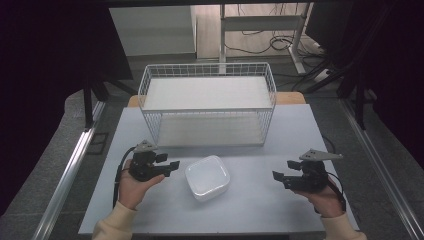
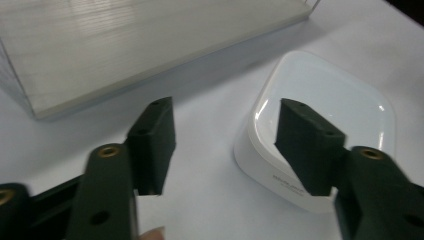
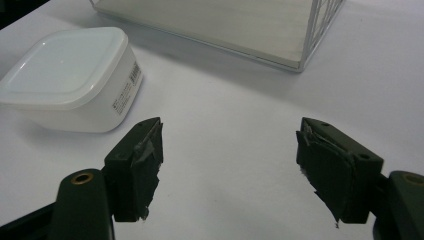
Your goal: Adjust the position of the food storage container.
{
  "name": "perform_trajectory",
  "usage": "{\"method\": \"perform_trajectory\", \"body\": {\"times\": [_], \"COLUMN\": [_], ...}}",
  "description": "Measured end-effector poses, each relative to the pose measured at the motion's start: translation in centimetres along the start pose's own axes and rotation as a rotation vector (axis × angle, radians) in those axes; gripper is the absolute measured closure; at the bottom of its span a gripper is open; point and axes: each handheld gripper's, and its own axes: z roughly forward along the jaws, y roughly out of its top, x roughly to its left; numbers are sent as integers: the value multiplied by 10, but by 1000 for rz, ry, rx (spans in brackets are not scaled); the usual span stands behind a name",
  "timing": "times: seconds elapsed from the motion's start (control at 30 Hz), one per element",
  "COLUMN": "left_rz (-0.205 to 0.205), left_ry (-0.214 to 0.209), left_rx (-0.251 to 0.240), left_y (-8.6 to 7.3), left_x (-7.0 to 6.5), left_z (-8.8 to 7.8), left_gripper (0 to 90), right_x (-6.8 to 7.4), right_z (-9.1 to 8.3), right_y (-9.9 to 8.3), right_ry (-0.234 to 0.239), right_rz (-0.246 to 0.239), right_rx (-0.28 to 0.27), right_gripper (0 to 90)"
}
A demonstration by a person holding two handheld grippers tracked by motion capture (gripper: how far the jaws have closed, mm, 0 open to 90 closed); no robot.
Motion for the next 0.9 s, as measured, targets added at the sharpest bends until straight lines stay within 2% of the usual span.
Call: {"method": "perform_trajectory", "body": {"times": [0.2,0.3,0.5,0.7,0.77,0.9], "left_rz": [45,62,68,83,92,72], "left_ry": [11,5,-10,-60,-52,-71], "left_rx": [84,131,183,197,199,193], "left_y": [8,10,7,3,1,-3], "left_x": [2,3,6,0,-2,-3], "left_z": [26,38,51,54,53,48], "left_gripper": [779,882,897,897,897,897], "right_x": [1,0,0,0,0,-1], "right_z": [-2,-1,0,-3,-3,-4], "right_y": [1,1,1,2,2,2], "right_ry": [-4,-7,-14,-19,-19,-20], "right_rz": [-4,-8,-13,-7,-7,-7], "right_rx": [-4,4,11,3,0,-2], "right_gripper": [262,262,262,261,261,260]}}
